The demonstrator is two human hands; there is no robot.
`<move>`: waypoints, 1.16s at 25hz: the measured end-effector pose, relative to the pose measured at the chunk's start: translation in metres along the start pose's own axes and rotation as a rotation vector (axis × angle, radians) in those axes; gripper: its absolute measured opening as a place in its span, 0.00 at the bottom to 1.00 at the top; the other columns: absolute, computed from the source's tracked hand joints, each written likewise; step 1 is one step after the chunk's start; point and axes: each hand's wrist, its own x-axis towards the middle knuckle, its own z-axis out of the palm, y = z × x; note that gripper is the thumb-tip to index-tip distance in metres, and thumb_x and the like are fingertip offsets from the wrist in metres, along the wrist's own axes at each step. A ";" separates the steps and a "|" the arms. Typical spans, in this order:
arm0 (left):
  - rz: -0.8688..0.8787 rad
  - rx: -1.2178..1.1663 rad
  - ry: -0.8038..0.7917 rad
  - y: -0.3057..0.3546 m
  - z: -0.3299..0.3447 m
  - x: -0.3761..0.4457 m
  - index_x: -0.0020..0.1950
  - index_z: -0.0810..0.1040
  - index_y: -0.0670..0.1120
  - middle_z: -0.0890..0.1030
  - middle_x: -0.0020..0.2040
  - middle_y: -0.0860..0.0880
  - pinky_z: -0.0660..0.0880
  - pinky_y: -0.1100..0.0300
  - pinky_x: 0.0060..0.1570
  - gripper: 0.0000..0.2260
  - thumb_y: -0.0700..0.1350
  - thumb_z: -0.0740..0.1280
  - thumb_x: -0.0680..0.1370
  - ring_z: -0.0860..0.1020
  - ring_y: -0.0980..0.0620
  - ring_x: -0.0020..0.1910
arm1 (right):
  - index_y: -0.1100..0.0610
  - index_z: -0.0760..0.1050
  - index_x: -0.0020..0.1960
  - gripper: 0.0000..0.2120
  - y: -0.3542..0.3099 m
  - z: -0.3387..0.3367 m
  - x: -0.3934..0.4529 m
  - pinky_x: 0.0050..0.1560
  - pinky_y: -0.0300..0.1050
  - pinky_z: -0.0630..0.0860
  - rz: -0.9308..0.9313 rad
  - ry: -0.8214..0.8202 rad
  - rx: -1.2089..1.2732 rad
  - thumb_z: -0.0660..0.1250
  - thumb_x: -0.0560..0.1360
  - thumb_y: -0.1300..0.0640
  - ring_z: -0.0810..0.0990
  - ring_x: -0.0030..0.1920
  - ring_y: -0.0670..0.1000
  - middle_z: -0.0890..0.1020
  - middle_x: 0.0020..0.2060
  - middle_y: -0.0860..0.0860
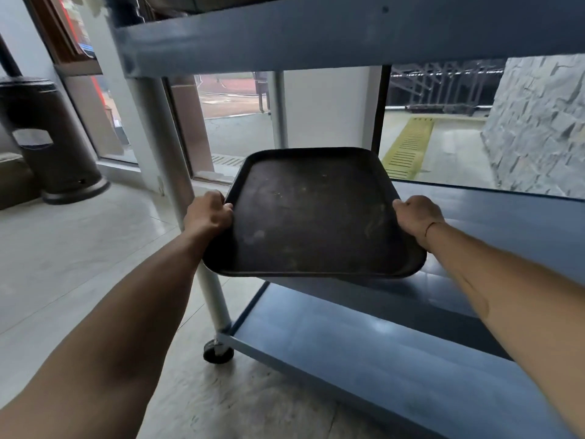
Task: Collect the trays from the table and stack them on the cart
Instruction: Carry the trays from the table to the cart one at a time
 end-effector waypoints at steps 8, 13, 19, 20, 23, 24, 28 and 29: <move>0.014 0.028 -0.138 -0.012 0.018 0.045 0.54 0.79 0.39 0.80 0.56 0.34 0.74 0.51 0.53 0.12 0.46 0.64 0.78 0.77 0.37 0.56 | 0.67 0.75 0.60 0.22 -0.008 0.027 0.018 0.56 0.51 0.71 0.066 -0.039 0.016 0.58 0.80 0.50 0.76 0.59 0.65 0.78 0.59 0.65; 0.033 0.063 -0.128 -0.021 0.029 0.052 0.54 0.79 0.40 0.79 0.57 0.36 0.74 0.50 0.54 0.12 0.47 0.64 0.78 0.77 0.37 0.57 | 0.66 0.76 0.60 0.21 -0.008 0.040 0.016 0.55 0.50 0.71 0.096 -0.034 0.028 0.57 0.80 0.50 0.76 0.59 0.64 0.78 0.59 0.63; 0.048 0.100 -0.117 -0.024 0.040 0.051 0.54 0.78 0.41 0.80 0.56 0.36 0.73 0.50 0.51 0.11 0.47 0.64 0.78 0.77 0.38 0.55 | 0.66 0.75 0.61 0.21 -0.005 0.048 0.010 0.50 0.46 0.68 0.150 -0.011 0.026 0.57 0.81 0.49 0.76 0.59 0.63 0.78 0.60 0.62; 0.049 0.104 -0.116 -0.023 0.039 0.052 0.54 0.78 0.41 0.79 0.56 0.36 0.73 0.50 0.51 0.11 0.47 0.64 0.78 0.77 0.37 0.55 | 0.66 0.75 0.61 0.21 -0.006 0.048 0.010 0.50 0.47 0.68 0.158 -0.012 0.028 0.58 0.80 0.49 0.76 0.59 0.63 0.78 0.60 0.63; 0.039 0.113 -0.120 -0.020 0.037 0.050 0.55 0.78 0.41 0.79 0.56 0.36 0.73 0.50 0.51 0.12 0.48 0.63 0.78 0.77 0.37 0.56 | 0.66 0.75 0.61 0.21 -0.005 0.047 0.008 0.50 0.46 0.69 0.181 -0.027 0.037 0.59 0.80 0.49 0.76 0.59 0.63 0.78 0.60 0.63; 0.037 0.117 -0.121 -0.019 0.037 0.050 0.55 0.78 0.40 0.79 0.57 0.36 0.73 0.50 0.51 0.12 0.48 0.63 0.78 0.77 0.37 0.56 | 0.66 0.75 0.61 0.21 -0.005 0.046 0.007 0.49 0.46 0.68 0.187 -0.033 0.036 0.59 0.80 0.49 0.76 0.59 0.63 0.78 0.60 0.63; 0.035 0.140 -0.116 -0.018 0.034 0.050 0.57 0.78 0.40 0.79 0.58 0.35 0.74 0.50 0.52 0.13 0.48 0.63 0.79 0.77 0.36 0.56 | 0.66 0.75 0.61 0.21 -0.004 0.045 0.005 0.49 0.47 0.69 0.197 -0.074 0.013 0.61 0.79 0.50 0.76 0.57 0.63 0.78 0.59 0.63; 0.038 0.149 -0.114 -0.018 0.032 0.050 0.57 0.77 0.40 0.78 0.58 0.36 0.74 0.50 0.53 0.13 0.48 0.63 0.79 0.77 0.36 0.57 | 0.65 0.75 0.60 0.20 -0.003 0.044 0.004 0.48 0.47 0.70 0.197 -0.089 0.004 0.61 0.78 0.50 0.77 0.56 0.63 0.78 0.58 0.63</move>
